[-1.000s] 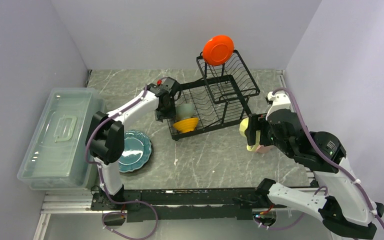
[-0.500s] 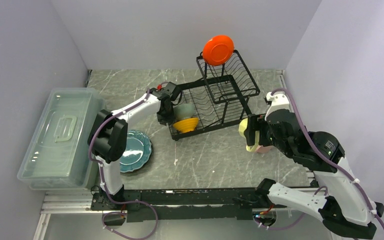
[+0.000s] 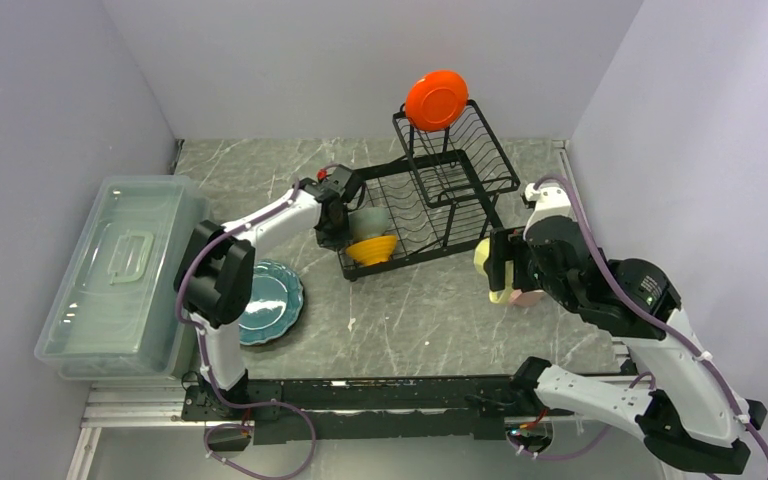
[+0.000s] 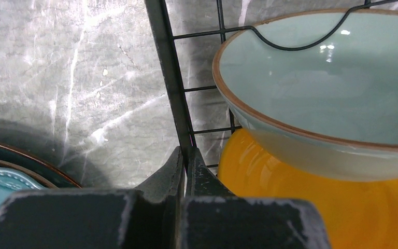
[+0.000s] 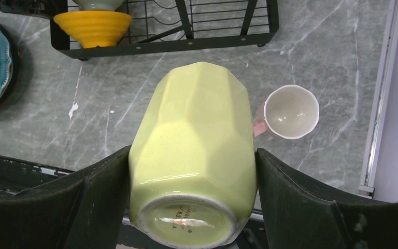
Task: Load the mixed dishes into the dish rack
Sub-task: Move the dish rack to the center of the board.
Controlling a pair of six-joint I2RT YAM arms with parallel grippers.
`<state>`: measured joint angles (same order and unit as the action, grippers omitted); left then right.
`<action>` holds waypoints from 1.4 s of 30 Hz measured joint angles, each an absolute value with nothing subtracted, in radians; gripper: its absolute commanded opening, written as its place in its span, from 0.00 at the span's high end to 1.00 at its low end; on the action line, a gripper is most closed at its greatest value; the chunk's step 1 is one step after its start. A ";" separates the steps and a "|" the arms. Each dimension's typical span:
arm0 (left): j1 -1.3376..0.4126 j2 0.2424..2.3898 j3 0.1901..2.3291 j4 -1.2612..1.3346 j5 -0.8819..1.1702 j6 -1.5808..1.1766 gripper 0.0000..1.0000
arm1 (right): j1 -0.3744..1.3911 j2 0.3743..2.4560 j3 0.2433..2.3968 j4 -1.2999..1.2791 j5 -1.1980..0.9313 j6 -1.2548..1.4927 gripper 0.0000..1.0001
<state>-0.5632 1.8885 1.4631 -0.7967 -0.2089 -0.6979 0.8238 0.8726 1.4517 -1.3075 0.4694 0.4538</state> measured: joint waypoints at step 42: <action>-0.389 2.016 1.651 -0.879 -0.208 -0.349 0.64 | 0.022 1.237 1.427 -1.026 0.228 0.345 0.57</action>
<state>-0.3893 2.0155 1.6512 -0.8787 -0.2085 -0.3492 0.0223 1.2373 1.4273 -1.0256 0.2283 0.3454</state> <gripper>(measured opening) 0.216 0.820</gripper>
